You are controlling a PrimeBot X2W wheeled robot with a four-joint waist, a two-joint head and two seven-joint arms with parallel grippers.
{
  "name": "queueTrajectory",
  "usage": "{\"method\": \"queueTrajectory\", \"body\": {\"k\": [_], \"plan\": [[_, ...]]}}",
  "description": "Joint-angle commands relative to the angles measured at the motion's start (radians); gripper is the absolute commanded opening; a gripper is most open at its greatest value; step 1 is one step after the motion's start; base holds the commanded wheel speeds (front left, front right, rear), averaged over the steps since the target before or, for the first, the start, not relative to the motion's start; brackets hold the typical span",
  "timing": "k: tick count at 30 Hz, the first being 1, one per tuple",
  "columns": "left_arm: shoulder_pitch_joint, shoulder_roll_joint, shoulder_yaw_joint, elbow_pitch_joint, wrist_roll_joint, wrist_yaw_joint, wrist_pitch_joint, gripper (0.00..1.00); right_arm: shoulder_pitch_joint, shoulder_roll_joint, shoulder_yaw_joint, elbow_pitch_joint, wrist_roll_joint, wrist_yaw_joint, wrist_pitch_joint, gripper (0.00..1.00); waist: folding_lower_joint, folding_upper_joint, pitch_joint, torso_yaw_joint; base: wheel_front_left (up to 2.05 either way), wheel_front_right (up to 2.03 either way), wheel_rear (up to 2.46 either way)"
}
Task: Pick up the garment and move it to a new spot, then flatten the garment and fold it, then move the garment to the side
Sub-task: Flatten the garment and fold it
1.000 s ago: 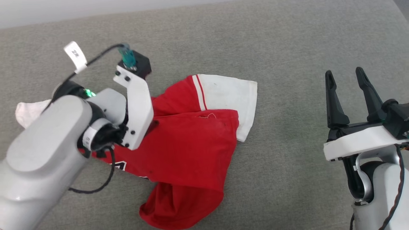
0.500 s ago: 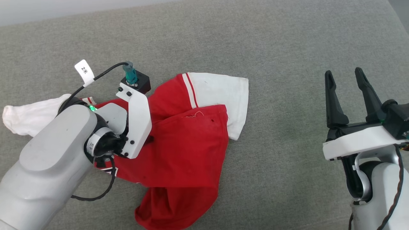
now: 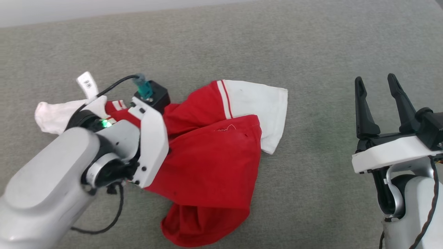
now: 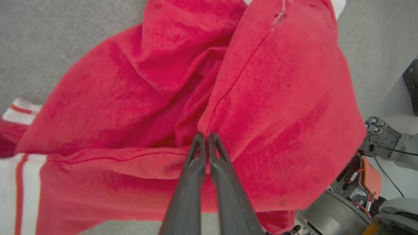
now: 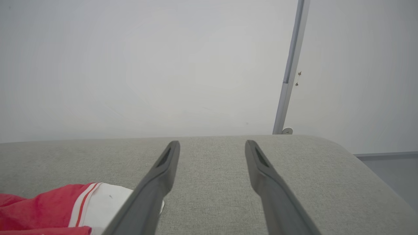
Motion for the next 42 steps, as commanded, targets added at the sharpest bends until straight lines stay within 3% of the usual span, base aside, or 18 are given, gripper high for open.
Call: {"method": "queueTrajectory", "body": {"k": [1,13,17,18,19,20,21,30,42], "plan": [[0.023,0.016,0.008,-0.025,-0.006,0.014,-0.005,0.0,0.005,0.001,-0.002,-0.006,-0.001,0.0,0.005,1.0,0.0,-0.0001,-0.003,0.01,0.0,0.0,0.0],[0.245,0.215,0.033,-0.275,-0.032,0.204,0.038,0.0,0.006,-0.008,-0.008,-0.02,-0.005,0.0,0.027,1.0,0.0,-0.0001,-0.004,0.071,0.0,0.0,0.0],[0.289,0.235,0.024,-0.268,-0.019,0.238,0.034,0.0,-0.001,-0.013,0.001,-0.019,0.003,0.0,0.036,1.0,0.0,-0.0001,-0.006,0.087,0.0,0.0,0.0],[0.297,0.233,0.025,-0.261,-0.019,0.242,0.026,0.14,-0.002,-0.014,0.007,-0.018,0.006,0.0,0.04,1.0,0.0,-0.0001,-0.006,0.09,0.0,0.0,0.0],[0.298,0.232,0.027,-0.257,-0.007,0.242,0.011,0.36,-0.003,-0.016,0.011,-0.017,0.008,0.0,0.043,1.0,0.0,-0.0001,-0.007,0.094,0.0,0.0,0.0],[0.299,0.226,0.036,-0.248,-0.007,0.247,-0.01,0.85,-0.003,-0.018,0.018,-0.015,0.012,0.0,0.047,1.0,0.0,-0.0001,-0.008,0.097,0.0,0.0,0.0],[0.303,0.22,0.041,-0.236,-0.01,0.251,-0.027,1.0,-0.003,-0.021,0.025,-0.012,0.017,0.0,0.053,1.0,0.0,-0.0001,-0.008,0.101,0.0,0.0,0.0],[0.304,0.2,0.094,-0.204,0.006,0.252,-0.16,1.0,0.014,-0.064,0.081,0.041,0.065,0.0,0.167,1.0,0.0,-0.0001,-0.035,0.153,0.0,0.0,0.0],[0.326,0.123,0.147,-0.182,0.128,0.186,-0.55,1.0,-0.019,-0.16,0.086,0.205,0.105,0.0,0.427,1.0,0.0,-0.0001,-0.077,0.289,0.0,0.0,0.0]]}}
